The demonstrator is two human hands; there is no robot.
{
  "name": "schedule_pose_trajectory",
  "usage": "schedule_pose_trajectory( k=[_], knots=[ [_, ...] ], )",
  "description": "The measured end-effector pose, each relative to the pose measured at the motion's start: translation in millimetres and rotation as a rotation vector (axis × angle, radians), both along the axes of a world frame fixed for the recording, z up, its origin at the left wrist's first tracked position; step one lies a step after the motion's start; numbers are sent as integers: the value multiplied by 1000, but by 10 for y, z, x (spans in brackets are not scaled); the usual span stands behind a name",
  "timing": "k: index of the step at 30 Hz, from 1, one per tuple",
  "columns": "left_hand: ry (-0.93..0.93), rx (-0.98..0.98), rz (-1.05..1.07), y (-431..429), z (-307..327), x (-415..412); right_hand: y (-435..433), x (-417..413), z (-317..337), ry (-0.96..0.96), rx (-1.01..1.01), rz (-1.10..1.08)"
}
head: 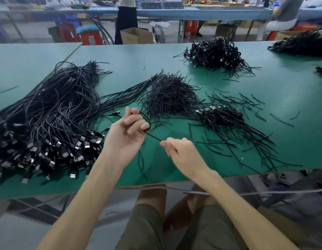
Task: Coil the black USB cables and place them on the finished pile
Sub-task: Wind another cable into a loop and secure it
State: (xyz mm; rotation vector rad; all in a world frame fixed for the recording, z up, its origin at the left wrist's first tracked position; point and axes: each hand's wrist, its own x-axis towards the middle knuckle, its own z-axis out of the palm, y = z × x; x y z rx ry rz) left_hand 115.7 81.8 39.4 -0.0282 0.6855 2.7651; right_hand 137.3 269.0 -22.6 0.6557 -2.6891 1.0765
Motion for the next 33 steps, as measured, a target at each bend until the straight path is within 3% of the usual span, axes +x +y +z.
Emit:
schedule_pose_trajectory(
  k=[1,4,6,8,10,12,14,16,18,21,27,30,33],
  knots=[
    [81,-132,-37,-44,16,29,91,-61,7,22,60,-40],
    [440,-903,-82,-36,-80,126,279,-243,112,161,227,-161],
    [625,-1281,-48,78,-201,151,270,-299,183,235,250,-202],
    [724,-1501,-40,213,-337,163,189,-280,243,277,185,-213],
    [741,-1598,17,310,-424,177,75,-227,306,308,110,-194],
    [744,-1511,140,329,-455,160,-19,-189,350,248,-5,-161],
    [722,-1301,218,321,-463,146,-13,-155,361,111,-178,-135],
    [621,-1146,249,337,-482,166,22,-93,337,62,-283,-126],
    [453,-985,258,354,-487,173,-24,-20,294,76,-237,-111],
    [184,-583,141,332,-451,113,-203,72,161,54,-172,-70],
    [-58,-308,111,313,-382,128,-158,45,11,-138,-283,-155],
    [-86,-121,139,264,-349,138,-176,19,53,-150,-278,-160],
    [-43,-118,129,293,-352,115,-204,6,136,-156,-233,-113]
  ],
)
